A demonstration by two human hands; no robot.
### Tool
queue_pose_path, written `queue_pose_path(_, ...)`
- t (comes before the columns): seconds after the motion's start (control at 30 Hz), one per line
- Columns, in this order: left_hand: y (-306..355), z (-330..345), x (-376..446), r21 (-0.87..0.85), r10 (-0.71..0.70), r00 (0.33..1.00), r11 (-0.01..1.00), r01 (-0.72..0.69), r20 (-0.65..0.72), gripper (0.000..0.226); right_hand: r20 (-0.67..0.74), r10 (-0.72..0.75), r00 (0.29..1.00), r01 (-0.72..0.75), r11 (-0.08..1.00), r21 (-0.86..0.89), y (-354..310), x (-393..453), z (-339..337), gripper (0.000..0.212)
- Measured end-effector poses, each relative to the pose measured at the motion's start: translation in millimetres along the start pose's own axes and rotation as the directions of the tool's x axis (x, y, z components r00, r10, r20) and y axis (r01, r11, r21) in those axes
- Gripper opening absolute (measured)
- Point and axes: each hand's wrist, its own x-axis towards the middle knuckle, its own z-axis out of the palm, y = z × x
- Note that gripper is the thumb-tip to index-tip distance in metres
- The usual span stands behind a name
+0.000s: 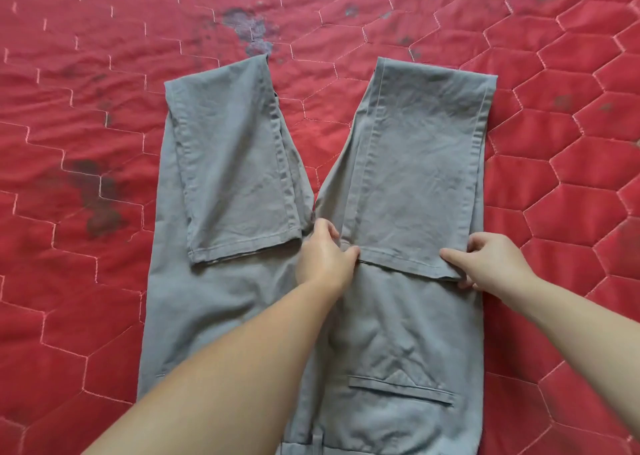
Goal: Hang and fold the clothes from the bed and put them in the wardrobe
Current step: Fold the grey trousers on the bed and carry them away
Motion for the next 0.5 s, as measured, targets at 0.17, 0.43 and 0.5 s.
queue_pose_path(0.17, 0.2, 9.2, -17.8, 0.465, 0.556, 0.829, 0.718, -0.518, 0.066, 0.031, -0.156, -0.044, 0.987, 0.024, 0.992, -0.126, 2.2, 1.1, -1.8, 0.059)
queue_pose_path(0.43, 11.4, 18.0, -25.1, 0.480, 0.380, 0.885, 0.743, -0.466, 0.270, 0.044, -0.048, 0.124, 0.991, -0.119, 0.988, 0.094, 11.0, -0.9, -11.7, 0.046)
queue_pose_path(0.5, 2.5, 15.9, -30.5, 0.497, 0.398, 0.857, 0.699, -0.514, 0.326, 0.055, -0.014, 0.101, 0.995, -0.100, 0.995, 0.028, 14.1, -7.1, -9.4, 0.046)
